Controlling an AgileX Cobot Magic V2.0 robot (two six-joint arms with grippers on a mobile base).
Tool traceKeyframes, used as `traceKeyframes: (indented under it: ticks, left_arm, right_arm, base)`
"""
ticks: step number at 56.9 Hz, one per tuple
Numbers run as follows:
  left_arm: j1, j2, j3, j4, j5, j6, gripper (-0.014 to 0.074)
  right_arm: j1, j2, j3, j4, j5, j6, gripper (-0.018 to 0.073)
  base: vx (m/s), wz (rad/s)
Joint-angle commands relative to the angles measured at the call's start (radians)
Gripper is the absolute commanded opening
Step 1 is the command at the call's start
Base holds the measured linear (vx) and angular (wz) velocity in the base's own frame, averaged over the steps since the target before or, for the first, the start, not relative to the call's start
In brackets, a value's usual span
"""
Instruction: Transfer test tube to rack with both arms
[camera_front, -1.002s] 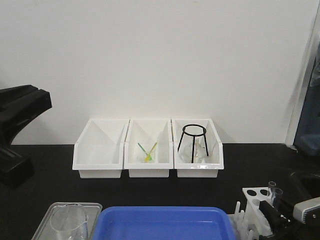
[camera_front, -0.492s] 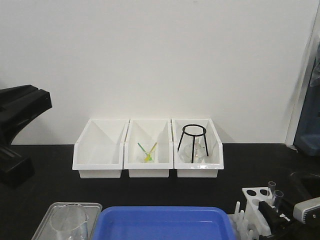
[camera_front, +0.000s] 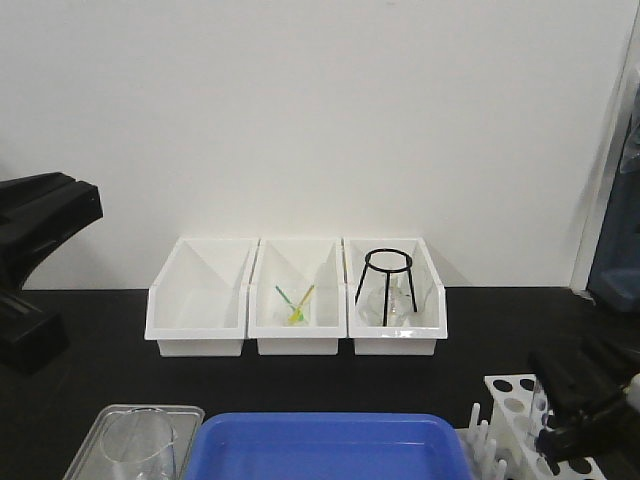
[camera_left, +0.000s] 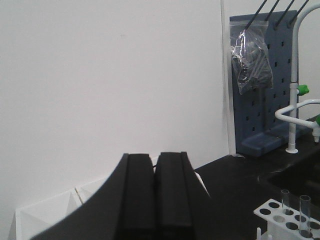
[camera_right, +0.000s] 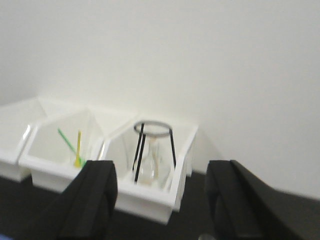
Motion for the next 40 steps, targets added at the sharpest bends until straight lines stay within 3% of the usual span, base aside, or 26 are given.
traceKeyframes:
  ticks: [1,5,9,12,19,24,28,35,40]
  left_arm:
    - [-0.004,-0.009,-0.029,-0.080,0.031,-0.018,-0.0007]
    - [-0.004,-0.009,-0.029,-0.151,0.127,-0.002,-0.0007]
    - [-0.004,-0.009,-0.028,-0.238,0.235,0.072,-0.0007]
    - [-0.004,-0.009,-0.028,-0.331,0.309,0.182,-0.0007]
    - [-0.004,-0.009,-0.028,-0.603,0.406,0.541,-0.0007]
    - [-0.004,-0.009,-0.028,-0.824,0.436,0.807,-0.0007]
    - [-0.004,-0.010,-0.028,-0.981,0.437,0.972,-0.0007]
    - [-0.004,-0.010,-0.028,-1.188,0.395,1.161,-0.0007]
    - [-0.004,-0.010,-0.028,-1.273,0.354,1.222,-0.0007]
  right_arm:
    - [-0.007,-0.171,-0.021,0.006,-0.020,0.065,0.0454]
    - [-0.007,-0.293,-0.021,0.006,0.102,0.147,0.0408]
    - [-0.007,-0.416,-0.021,-0.011,0.254,0.231,0.0323]
    - [-0.007,-0.513,-0.021,-0.049,0.398,0.294,0.0223]
    - [-0.007,-0.700,-0.021,-0.236,0.692,0.446,-0.0015]
    - [-0.007,-0.800,-0.021,-0.400,0.801,0.553,-0.0013]
    - [-0.007,-0.858,-0.021,-0.515,0.837,0.656,-0.0011]
    - [-0.007,-0.911,-0.021,-0.660,0.830,0.852,-0.0011]
    - [-0.007,-0.918,-0.021,-0.741,0.829,0.939,-0.0011]
  base:
    - [0.00,0.00]
    - [0.00,0.00]
    - [0.00,0.00]
    - [0.00,0.00]
    - [0.00,0.00]
    - [0.00,0.00]
    - [0.00,0.00]
    - [0.00,0.00]
    - [0.00,0.00]
